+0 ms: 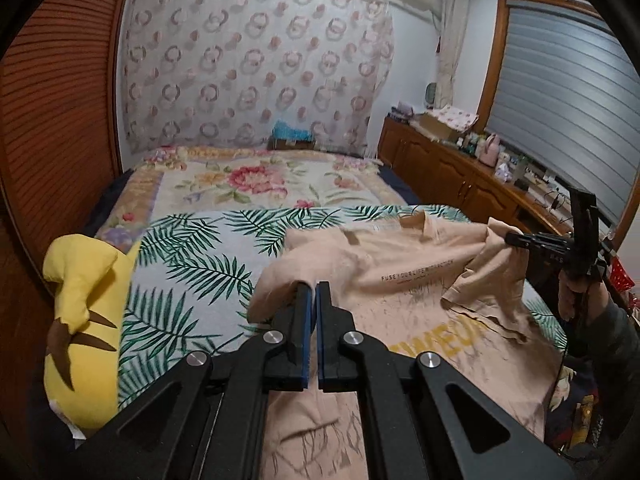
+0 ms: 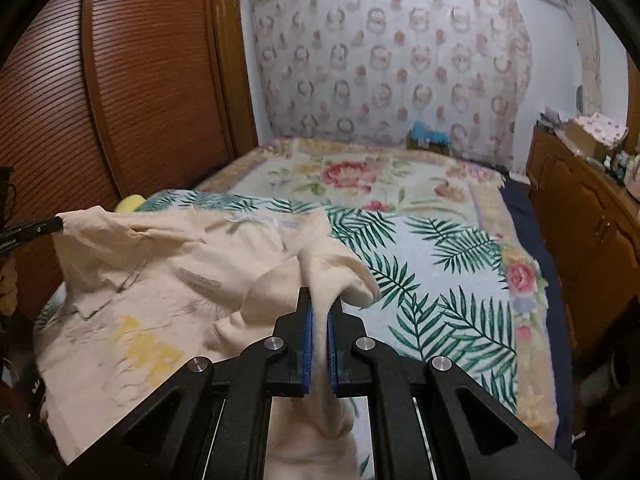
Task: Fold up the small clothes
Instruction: 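Grasp the shirt hem with the left gripper while the right gripper grasps it too, then open both grippers and release the peach shirt hem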
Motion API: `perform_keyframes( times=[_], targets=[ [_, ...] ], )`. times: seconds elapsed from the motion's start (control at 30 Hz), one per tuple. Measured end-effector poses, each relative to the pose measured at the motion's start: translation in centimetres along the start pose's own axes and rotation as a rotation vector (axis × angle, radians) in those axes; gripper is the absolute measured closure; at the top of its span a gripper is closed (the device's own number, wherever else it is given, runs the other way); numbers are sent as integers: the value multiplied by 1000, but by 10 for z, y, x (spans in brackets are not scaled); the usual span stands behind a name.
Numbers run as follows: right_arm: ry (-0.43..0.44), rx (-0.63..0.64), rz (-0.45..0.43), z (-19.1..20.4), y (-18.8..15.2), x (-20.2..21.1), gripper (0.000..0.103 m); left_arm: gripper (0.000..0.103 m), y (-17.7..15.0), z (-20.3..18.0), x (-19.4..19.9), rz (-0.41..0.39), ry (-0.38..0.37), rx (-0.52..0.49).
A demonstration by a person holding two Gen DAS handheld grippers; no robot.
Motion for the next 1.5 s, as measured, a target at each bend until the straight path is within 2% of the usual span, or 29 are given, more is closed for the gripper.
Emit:
perform_keyframes(
  times=[0.33,0.43,0.57,0.63,0.73,0.9,0.93,0.97,1.03,1.13,1.2,1.37,1.5],
  targets=[
    [-22,42,-59,32,-46,108,97,100,-37,4,84,-75,40,7],
    [-24,47,-60,42,-65,139,97,100,-60,12,104,-55,41,40],
    [-2,24,-20,50,-94,170,97,100,-95,16,108,26,65,30],
    [8,21,18,52,-107,170,97,100,-108,21,101,76,47,48],
    [27,-4,81,53,-130,165,97,100,-121,24,90,122,72,29],
    [24,2,168,55,-152,150,97,99,-128,30,90,138,81,40],
    [20,2,180,53,-147,142,97,94,-128,30,91,133,81,42],
    [18,-4,190,51,-143,138,97,79,-127,30,92,124,79,43],
    [15,-15,200,47,-144,138,91,60,-123,31,92,110,82,40],
    [0,-23,203,44,-136,138,75,60,-115,27,87,99,78,33],
    [-19,-19,193,43,-131,147,60,60,-107,21,79,100,73,3],
    [-53,-18,113,41,-108,168,57,60,-88,15,60,109,79,-42],
    [9,3,120,55,-87,139,57,60,-80,17,49,109,63,-29]
  ],
)
Point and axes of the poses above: each gripper's, at about its wrist camera, not at the fingertips, and x roughly against the way its jaws point, z to its left, y to its top, the point moved 2 cm from there along -x, roughly the way its jaws point
